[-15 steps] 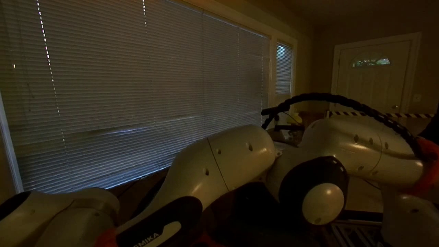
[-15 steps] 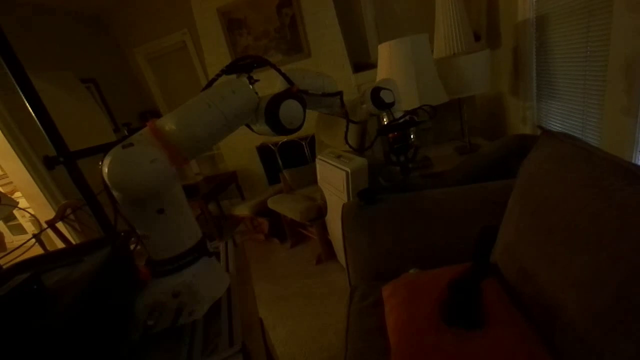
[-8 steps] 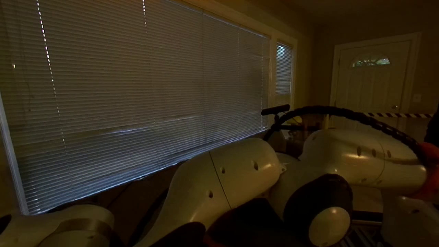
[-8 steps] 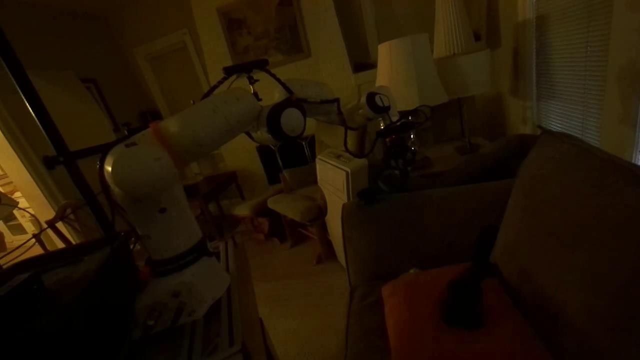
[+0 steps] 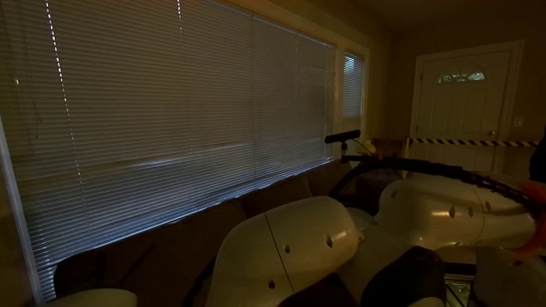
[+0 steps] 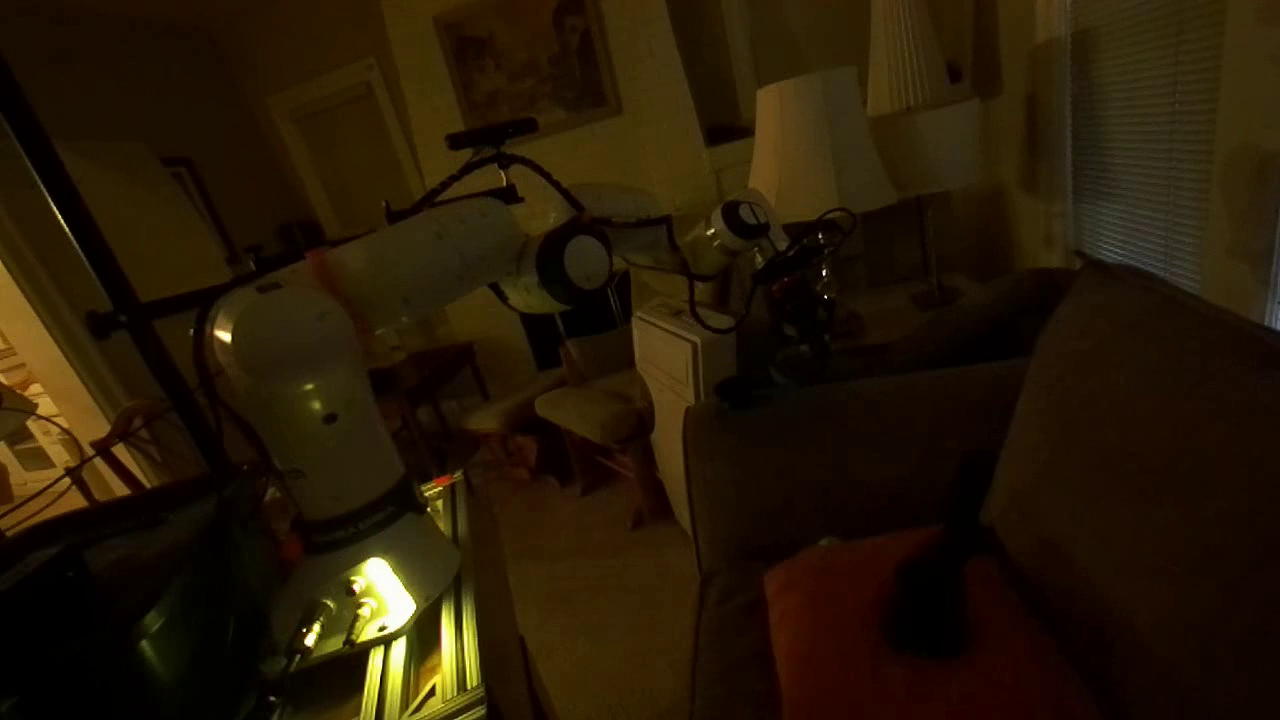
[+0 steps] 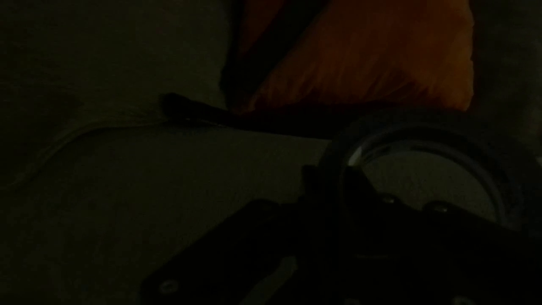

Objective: Put the masking tape on the left armrest of the sofa.

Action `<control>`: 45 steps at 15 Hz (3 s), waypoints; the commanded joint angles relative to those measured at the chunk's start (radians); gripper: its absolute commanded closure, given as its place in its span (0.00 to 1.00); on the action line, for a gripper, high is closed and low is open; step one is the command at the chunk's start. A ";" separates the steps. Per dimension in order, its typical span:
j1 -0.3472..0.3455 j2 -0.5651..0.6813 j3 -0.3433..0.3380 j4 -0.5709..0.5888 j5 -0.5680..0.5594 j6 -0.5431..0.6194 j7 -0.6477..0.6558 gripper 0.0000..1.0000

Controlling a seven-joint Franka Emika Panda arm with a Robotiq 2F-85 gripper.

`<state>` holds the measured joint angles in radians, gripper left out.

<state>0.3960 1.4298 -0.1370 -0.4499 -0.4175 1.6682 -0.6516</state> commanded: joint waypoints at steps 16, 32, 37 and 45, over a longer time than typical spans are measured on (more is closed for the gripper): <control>0.079 0.078 -0.097 0.013 -0.106 0.086 -0.073 0.95; 0.114 0.061 -0.050 -0.132 -0.225 0.474 -0.195 0.95; 0.111 0.061 -0.042 -0.156 -0.219 0.523 -0.245 0.95; 0.111 0.061 -0.029 -0.188 -0.219 0.525 -0.310 0.95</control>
<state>0.5142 1.4912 -0.1800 -0.6202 -0.6130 2.1721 -0.9356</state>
